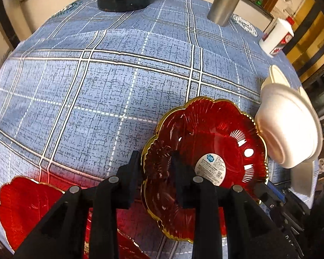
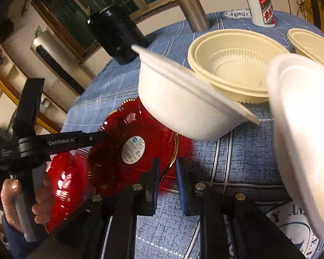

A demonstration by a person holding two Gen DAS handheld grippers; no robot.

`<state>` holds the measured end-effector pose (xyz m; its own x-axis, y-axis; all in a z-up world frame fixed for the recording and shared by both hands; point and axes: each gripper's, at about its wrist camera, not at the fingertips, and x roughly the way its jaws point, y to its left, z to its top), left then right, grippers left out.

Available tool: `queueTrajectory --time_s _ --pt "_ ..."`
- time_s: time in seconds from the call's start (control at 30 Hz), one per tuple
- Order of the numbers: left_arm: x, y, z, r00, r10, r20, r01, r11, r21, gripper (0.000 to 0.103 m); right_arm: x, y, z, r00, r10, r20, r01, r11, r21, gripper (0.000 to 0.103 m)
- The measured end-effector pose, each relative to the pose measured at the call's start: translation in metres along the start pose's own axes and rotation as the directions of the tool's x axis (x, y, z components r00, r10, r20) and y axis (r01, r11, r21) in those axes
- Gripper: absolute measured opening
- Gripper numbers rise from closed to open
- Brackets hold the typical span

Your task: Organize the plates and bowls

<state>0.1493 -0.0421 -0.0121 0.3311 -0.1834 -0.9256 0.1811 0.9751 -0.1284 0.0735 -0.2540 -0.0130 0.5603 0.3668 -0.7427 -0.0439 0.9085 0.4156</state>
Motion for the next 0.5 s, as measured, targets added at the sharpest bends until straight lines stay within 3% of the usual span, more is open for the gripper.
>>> queueTrajectory --time_s 0.13,0.5 --pt "-0.005 -0.005 -0.004 1.0 0.013 0.026 -0.014 1.0 0.025 0.026 -0.002 0.008 -0.003 0.999 -0.047 0.027 0.049 0.998 -0.047 0.015" --pt "-0.028 -0.008 -0.021 0.996 0.012 0.093 -0.014 1.0 0.02 0.026 -0.01 0.015 -0.003 0.997 -0.047 0.064 0.052 0.995 -0.088 0.014"
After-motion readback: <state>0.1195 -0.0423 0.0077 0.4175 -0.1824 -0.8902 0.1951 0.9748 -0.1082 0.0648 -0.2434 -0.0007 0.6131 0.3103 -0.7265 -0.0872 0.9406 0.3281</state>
